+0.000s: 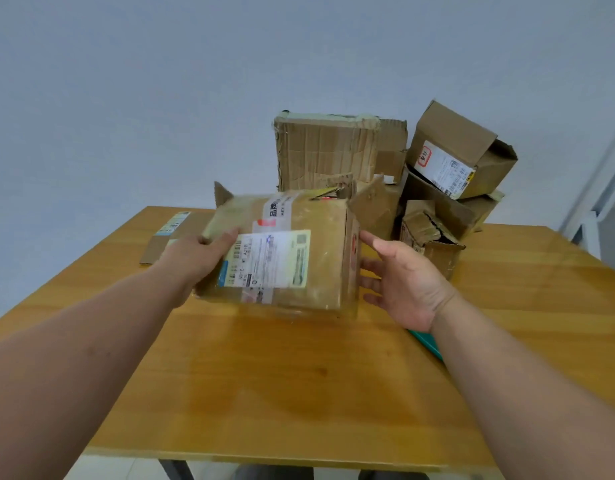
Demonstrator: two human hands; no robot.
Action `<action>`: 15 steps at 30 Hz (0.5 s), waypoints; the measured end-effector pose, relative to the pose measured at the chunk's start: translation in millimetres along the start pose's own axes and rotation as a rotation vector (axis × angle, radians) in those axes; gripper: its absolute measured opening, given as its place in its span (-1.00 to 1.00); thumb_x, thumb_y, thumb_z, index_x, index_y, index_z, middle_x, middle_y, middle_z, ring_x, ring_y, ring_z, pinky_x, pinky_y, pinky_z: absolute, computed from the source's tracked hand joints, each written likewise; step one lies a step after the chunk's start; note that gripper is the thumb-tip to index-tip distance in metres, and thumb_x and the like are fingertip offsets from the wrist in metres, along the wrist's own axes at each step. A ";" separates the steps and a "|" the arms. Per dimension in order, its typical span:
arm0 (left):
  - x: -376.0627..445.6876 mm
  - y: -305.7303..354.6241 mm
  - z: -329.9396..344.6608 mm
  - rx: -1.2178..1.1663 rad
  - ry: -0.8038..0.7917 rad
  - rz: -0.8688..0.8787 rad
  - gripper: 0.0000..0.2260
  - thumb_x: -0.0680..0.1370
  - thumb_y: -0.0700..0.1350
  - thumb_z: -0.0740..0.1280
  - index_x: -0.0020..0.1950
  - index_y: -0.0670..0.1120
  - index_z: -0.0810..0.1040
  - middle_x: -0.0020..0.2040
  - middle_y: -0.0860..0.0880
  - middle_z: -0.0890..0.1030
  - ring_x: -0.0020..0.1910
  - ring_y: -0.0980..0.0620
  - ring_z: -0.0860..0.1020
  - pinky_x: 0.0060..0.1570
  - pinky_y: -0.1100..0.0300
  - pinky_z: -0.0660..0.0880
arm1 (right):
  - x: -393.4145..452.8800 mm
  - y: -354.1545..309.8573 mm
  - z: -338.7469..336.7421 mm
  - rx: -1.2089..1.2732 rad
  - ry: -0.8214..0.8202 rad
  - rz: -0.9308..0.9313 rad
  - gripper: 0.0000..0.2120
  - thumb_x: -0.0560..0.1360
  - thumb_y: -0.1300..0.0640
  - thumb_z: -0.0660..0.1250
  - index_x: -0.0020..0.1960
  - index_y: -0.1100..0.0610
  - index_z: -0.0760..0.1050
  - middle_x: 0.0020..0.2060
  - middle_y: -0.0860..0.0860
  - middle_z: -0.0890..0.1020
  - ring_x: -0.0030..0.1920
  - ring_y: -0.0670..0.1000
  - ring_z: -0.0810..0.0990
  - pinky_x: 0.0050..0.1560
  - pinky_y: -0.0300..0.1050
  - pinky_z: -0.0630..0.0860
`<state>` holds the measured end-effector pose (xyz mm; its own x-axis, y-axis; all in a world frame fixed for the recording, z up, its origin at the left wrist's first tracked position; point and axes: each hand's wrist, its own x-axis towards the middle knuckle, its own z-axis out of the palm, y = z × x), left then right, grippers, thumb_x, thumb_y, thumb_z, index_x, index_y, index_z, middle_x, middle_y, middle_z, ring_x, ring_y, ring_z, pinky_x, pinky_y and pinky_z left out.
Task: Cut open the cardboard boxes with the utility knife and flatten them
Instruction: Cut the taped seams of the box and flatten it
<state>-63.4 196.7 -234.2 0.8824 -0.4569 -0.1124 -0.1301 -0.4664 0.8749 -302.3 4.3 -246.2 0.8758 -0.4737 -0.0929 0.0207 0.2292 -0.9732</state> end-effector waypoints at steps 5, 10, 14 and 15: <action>-5.3 13.1 -1.9 0.078 0.011 0.035 -0.55 0.52 0.14 0.36 0.33 0.00 0.41 0.08 -0.09 0.54 -0.08 -0.12 0.61 -0.15 0.00 0.61 | -0.7 6.8 3.2 -0.088 0.065 0.159 -0.28 0.22 -0.48 0.39 0.22 -0.07 0.61 0.17 0.13 0.64 0.19 0.18 0.59 0.14 0.17 0.58; -34.4 12.6 8.5 0.324 -0.263 0.152 -0.39 0.40 0.43 0.25 0.35 0.15 0.44 0.24 -0.06 0.46 0.02 -0.07 0.56 -0.23 0.13 0.55 | 2.0 18.8 -9.6 -0.081 0.351 0.250 -0.47 0.45 -0.40 0.24 0.21 -0.04 0.55 0.13 0.09 0.65 0.15 0.13 0.60 0.12 0.12 0.58; -46.9 20.5 27.1 0.934 -0.245 0.372 0.04 0.18 0.63 0.06 0.53 0.08 0.21 0.56 0.05 0.00 0.51 -0.22 0.09 0.35 -0.22 0.25 | 3.5 31.0 -19.1 -0.265 0.531 0.304 -0.46 0.58 -0.28 0.16 0.40 0.06 0.40 0.23 0.09 0.59 0.25 0.14 0.52 0.28 0.15 0.46; -50.7 24.4 31.4 1.030 -0.216 0.454 0.02 0.20 0.63 0.02 0.54 0.09 0.19 0.58 0.07 -0.04 0.52 -0.23 0.03 0.37 -0.25 0.20 | 2.6 32.7 -19.5 -0.315 0.564 0.288 -0.50 0.61 -0.21 0.14 0.41 0.08 0.39 0.24 0.09 0.58 0.23 0.14 0.52 0.22 0.09 0.48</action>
<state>-125.5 184.7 -221.9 0.5765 -0.8155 -0.0503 -0.8129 -0.5787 0.0655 -308.7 -6.0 -282.4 0.4404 -0.8189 -0.3680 -0.3893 0.1951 -0.9002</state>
